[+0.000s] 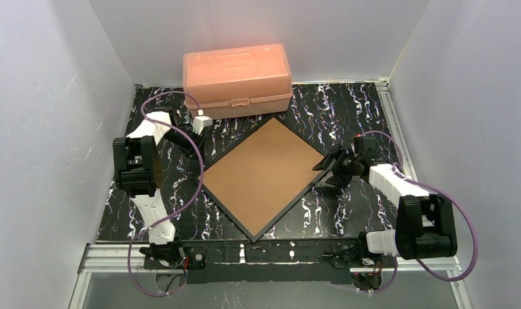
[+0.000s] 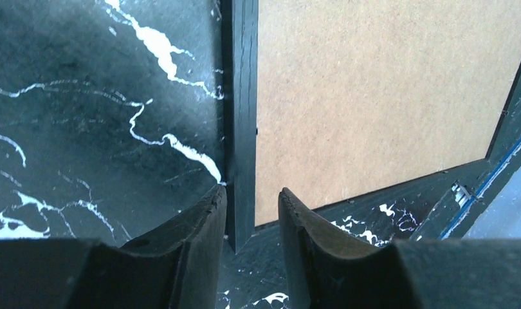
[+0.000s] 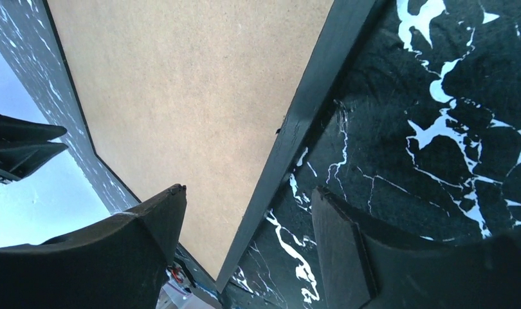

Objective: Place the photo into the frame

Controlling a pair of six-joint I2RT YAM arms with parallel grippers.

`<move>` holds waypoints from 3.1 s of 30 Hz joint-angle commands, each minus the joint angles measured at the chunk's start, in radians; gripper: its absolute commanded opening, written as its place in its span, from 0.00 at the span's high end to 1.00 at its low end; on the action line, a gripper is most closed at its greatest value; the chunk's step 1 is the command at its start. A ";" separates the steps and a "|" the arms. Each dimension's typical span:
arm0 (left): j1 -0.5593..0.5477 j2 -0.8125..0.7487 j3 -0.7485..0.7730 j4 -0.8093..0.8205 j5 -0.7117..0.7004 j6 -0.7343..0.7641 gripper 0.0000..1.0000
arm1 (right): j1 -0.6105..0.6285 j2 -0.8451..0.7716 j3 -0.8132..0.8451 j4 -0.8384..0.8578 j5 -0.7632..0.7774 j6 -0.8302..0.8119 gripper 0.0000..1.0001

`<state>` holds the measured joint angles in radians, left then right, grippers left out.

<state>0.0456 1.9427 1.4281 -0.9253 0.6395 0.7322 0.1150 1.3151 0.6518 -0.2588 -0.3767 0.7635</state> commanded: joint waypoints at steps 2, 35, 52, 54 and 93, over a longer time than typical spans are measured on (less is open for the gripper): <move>-0.076 0.026 -0.004 0.041 -0.037 -0.025 0.67 | -0.009 0.017 -0.048 0.138 -0.030 0.051 0.24; -0.083 0.066 -0.075 0.125 -0.134 -0.021 0.94 | -0.025 0.033 -0.067 0.236 -0.056 0.126 0.36; -0.083 0.072 -0.075 0.131 -0.142 -0.012 0.98 | -0.031 0.119 -0.096 0.337 -0.046 0.136 0.39; -0.083 0.073 -0.076 0.131 -0.144 -0.009 0.99 | -0.031 0.119 -0.098 0.334 -0.032 0.129 0.40; -0.089 0.087 -0.054 0.117 -0.133 -0.004 1.00 | 0.019 0.152 -0.150 0.346 0.066 0.160 0.49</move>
<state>-0.0349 1.9804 1.3895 -0.7986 0.5766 0.6968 0.1280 1.4540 0.5270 0.1604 -0.4057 0.9447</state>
